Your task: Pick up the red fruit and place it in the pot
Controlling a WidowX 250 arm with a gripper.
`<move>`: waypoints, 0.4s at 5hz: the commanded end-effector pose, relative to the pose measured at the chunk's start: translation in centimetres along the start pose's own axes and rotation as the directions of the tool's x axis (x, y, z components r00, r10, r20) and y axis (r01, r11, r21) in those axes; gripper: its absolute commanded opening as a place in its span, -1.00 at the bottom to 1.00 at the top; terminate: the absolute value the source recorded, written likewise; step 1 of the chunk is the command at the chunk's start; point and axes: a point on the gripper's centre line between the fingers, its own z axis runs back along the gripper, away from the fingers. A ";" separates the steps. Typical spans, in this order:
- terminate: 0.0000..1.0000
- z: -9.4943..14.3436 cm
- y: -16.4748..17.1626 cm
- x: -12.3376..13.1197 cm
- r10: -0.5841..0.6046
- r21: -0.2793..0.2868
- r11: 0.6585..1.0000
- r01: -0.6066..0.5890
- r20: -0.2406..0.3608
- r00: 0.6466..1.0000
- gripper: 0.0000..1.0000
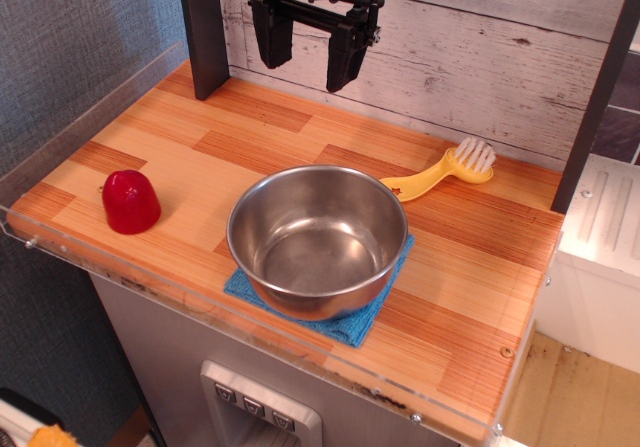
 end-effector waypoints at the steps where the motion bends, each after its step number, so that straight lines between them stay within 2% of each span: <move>1: -1.00 0.0 0.0 0.0 0.000 0.000 1.000 0.000 0.000 1.000 1.00; 2: -1.00 -2.6 3.0 -4.7 0.009 0.010 1.000 -0.009 -0.032 0.999 1.00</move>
